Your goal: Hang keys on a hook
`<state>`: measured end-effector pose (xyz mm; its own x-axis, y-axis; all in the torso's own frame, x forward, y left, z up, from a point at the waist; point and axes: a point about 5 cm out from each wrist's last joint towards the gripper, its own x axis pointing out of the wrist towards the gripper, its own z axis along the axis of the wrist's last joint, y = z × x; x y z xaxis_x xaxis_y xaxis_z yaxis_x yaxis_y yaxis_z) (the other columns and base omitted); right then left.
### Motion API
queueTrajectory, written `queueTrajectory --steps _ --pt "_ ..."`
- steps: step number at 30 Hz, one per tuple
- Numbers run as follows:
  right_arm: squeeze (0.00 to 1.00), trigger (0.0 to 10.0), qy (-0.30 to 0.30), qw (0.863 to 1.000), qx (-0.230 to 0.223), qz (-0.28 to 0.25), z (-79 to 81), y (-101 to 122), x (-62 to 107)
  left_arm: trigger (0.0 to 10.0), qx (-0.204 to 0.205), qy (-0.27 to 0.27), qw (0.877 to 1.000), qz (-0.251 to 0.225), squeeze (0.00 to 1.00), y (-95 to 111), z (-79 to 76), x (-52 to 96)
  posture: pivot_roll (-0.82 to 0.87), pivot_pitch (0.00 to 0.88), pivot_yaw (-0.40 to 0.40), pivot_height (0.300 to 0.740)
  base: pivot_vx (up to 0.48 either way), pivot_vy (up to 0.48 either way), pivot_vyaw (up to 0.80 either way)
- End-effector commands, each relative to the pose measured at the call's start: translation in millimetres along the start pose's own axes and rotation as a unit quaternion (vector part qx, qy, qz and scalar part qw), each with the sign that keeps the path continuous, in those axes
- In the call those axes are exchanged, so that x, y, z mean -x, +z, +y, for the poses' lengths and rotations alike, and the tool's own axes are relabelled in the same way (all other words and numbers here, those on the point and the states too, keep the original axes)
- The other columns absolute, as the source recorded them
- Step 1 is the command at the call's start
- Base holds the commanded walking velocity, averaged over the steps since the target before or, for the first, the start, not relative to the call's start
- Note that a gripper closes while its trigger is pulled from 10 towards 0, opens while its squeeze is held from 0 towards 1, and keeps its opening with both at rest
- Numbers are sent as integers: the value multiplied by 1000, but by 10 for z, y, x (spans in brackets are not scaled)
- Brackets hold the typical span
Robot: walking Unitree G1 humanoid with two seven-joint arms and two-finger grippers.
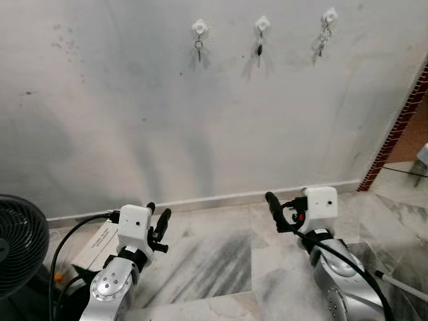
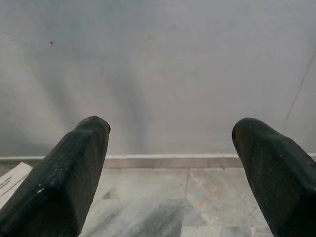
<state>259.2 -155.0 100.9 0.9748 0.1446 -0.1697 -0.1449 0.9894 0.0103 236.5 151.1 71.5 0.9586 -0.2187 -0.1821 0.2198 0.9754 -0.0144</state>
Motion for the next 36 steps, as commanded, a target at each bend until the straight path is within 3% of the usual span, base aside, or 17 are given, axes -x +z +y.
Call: queueTrajectory --steps 1,7,23,36 --pt "0 10000 6 1000 2 -8 33 38 -29 10000 -3 13 1000 -1 0 13 51 -16 -23 0 84 740 0 0 0" --pt "0 10000 11 1000 9 -6 48 24 -19 10000 -1 13 1000 -3 0 16 41 -32 -23 0 84 740 0 0 0" --pt "0 10000 24 1000 13 -10 91 49 -39 10000 -20 15 1000 -5 0 47 1 -169 -23 0 82 740 0 0 800" --pt "0 10000 30 999 12 -11 113 56 -52 10000 -24 20 1000 -5 0 37 19 -175 -21 0 80 740 0 0 800"
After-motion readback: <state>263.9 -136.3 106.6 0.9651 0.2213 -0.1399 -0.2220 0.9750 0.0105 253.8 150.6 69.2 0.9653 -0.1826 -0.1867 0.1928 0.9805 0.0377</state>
